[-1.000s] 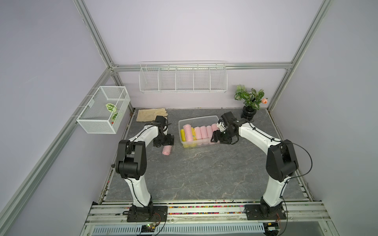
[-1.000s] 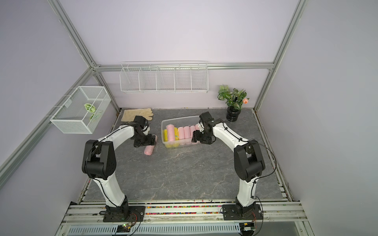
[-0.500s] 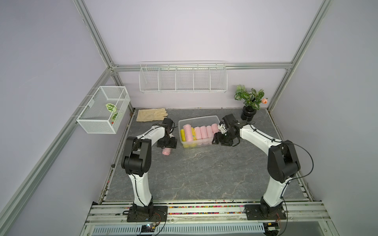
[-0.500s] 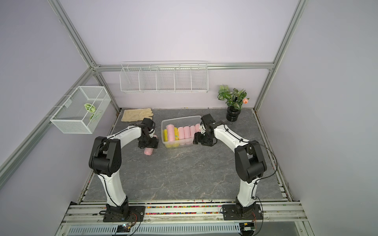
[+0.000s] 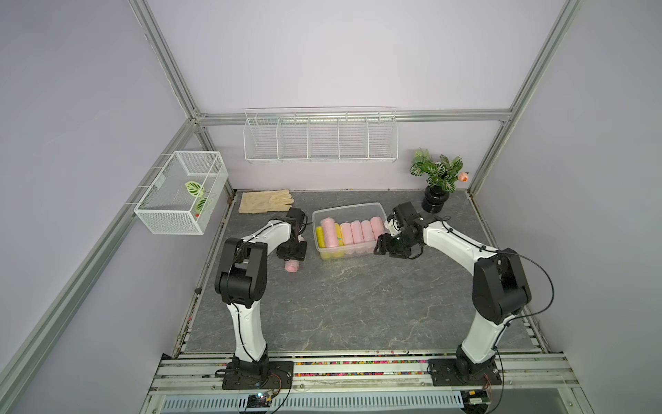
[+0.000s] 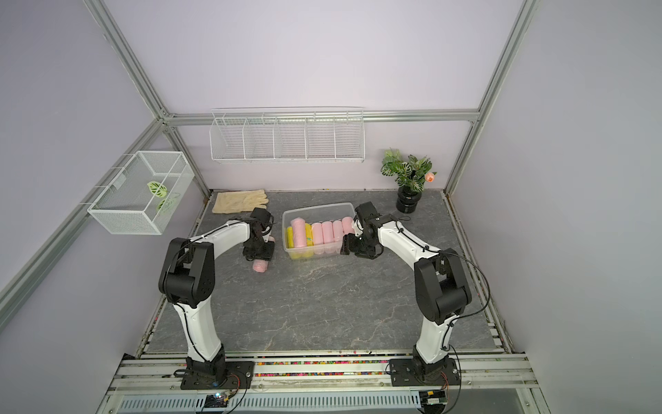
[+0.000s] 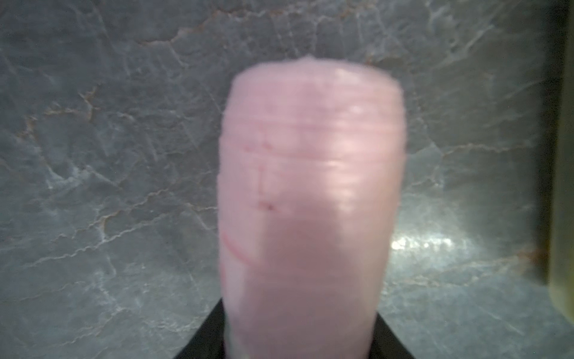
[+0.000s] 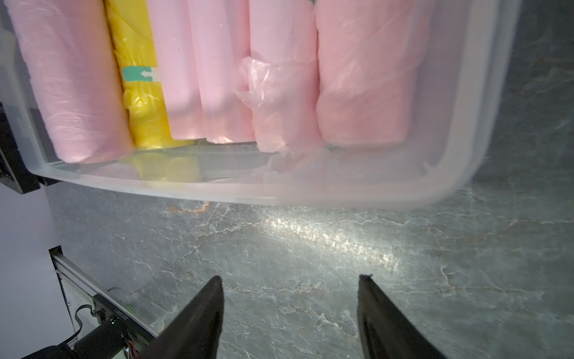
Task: Put the roll of trash bags into the storage box
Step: Pick up the roll of trash bags from the center of the board.
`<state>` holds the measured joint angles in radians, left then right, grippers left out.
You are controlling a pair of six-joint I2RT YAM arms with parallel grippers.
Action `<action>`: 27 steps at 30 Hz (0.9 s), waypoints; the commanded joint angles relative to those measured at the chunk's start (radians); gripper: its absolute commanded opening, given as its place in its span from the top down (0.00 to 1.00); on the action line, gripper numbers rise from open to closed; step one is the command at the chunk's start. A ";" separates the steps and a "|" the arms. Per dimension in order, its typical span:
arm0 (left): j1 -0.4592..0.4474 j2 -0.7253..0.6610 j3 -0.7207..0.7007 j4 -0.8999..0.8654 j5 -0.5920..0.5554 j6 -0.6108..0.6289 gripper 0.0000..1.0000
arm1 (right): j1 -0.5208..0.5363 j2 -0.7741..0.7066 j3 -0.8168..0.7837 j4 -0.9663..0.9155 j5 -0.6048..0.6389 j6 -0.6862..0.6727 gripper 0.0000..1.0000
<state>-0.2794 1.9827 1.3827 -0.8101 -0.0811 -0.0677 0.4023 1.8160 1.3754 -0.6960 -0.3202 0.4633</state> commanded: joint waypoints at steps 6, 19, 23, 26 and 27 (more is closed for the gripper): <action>0.004 -0.010 0.038 -0.010 0.022 -0.013 0.58 | -0.011 -0.049 -0.029 0.011 -0.013 0.008 0.30; 0.003 -0.167 0.144 -0.053 0.106 -0.083 0.58 | -0.025 -0.071 -0.048 0.007 -0.014 0.002 0.30; 0.003 -0.219 0.214 -0.060 0.158 -0.130 0.58 | -0.028 -0.081 -0.055 0.008 -0.014 0.001 0.30; 0.004 -0.250 0.257 -0.031 0.229 -0.172 0.58 | -0.032 -0.089 -0.064 0.010 -0.014 0.000 0.30; 0.004 -0.256 0.266 -0.013 0.256 -0.185 0.58 | -0.033 -0.091 -0.066 0.010 -0.014 0.001 0.30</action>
<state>-0.2787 1.7554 1.6127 -0.8562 0.0853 -0.1947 0.3782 1.7596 1.3293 -0.6903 -0.3271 0.4633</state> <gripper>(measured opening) 0.425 0.699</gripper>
